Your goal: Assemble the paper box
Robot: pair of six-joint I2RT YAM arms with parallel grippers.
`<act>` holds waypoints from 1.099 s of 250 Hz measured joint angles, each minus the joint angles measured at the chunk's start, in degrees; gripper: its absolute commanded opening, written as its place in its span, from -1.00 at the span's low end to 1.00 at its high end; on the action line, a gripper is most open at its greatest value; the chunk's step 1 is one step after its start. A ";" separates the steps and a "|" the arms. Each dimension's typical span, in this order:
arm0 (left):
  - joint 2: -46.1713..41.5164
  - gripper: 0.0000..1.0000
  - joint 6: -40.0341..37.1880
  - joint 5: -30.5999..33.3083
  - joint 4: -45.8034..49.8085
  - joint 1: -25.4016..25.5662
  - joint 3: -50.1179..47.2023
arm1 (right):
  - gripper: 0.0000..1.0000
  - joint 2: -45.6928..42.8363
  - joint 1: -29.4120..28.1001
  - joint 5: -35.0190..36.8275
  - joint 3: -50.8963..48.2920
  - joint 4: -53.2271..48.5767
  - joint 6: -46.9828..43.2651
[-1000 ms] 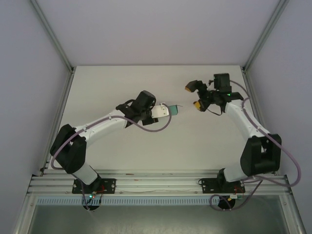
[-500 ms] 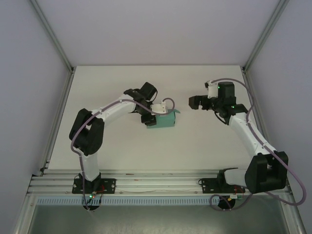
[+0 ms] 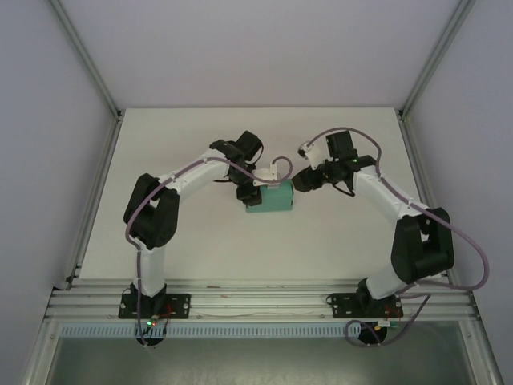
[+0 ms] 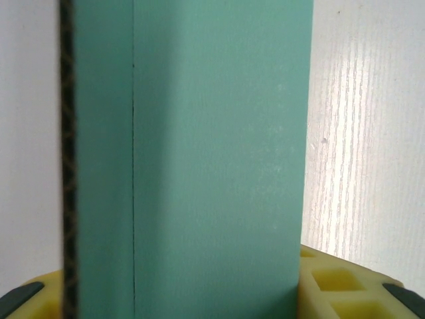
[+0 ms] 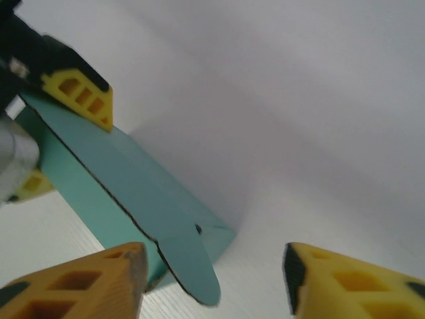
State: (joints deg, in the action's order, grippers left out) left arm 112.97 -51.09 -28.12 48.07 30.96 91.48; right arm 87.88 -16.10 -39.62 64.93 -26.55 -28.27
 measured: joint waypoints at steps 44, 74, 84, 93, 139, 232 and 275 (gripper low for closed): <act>0.15 -0.03 0.04 0.00 0.55 0.00 0.33 | -0.26 0.81 -0.37 -2.21 0.76 -0.83 -1.51; 0.15 -0.03 0.04 0.00 0.57 0.00 0.33 | -0.34 0.85 -0.50 -2.69 1.11 -1.95 -2.25; 0.15 -0.03 0.02 0.00 0.57 0.00 0.33 | -0.36 0.90 -0.61 -2.82 1.22 -2.34 -2.51; 0.15 -0.03 0.04 0.00 0.57 0.00 0.33 | -0.36 0.92 -0.63 -2.86 1.31 -2.62 -2.71; 0.17 -0.03 0.17 -0.02 0.59 0.00 0.37 | -0.48 1.77 -0.74 -2.82 1.31 -3.72 -3.39; 0.44 -0.03 1.57 0.00 0.59 -0.26 0.66 | -0.89 3.48 -1.42 -1.97 1.03 -1.20 0.70; 0.44 -0.03 3.08 0.07 0.35 -0.37 0.72 | -0.89 3.37 -2.80 1.29 0.79 1.44 9.42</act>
State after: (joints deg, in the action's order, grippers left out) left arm 113.40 -48.01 -28.05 48.42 30.59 92.20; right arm 91.24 -18.90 -38.33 65.71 -25.10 -18.85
